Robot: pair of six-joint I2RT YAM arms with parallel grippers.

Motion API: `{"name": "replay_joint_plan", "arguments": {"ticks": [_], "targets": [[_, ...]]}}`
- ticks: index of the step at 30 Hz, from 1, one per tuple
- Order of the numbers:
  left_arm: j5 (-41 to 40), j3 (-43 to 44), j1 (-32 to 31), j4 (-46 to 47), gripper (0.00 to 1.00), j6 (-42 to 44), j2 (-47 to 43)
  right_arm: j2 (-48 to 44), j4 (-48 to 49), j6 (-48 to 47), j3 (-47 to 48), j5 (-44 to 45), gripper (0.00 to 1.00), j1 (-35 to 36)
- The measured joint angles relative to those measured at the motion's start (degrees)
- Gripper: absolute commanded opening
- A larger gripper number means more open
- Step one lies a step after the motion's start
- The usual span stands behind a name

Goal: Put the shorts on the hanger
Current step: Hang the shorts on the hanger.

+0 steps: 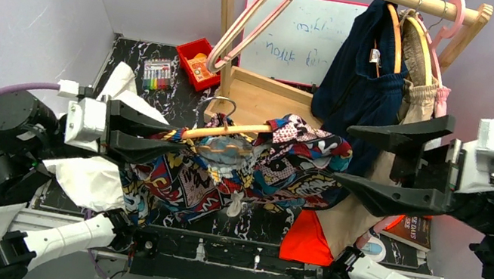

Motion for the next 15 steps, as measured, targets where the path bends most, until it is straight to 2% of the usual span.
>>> {"name": "replay_joint_plan", "arguments": {"ticks": [8,15], "targets": [[3.1,-4.2,0.0,-0.3,0.00,-0.5,2.5,3.2,2.3,0.3,-7.8,-2.6,0.75,0.0],[5.7,-7.8,0.0,1.5,0.00,-1.7,4.6,7.4,3.5,0.4,-10.6,-4.0,0.73,0.0]]}}
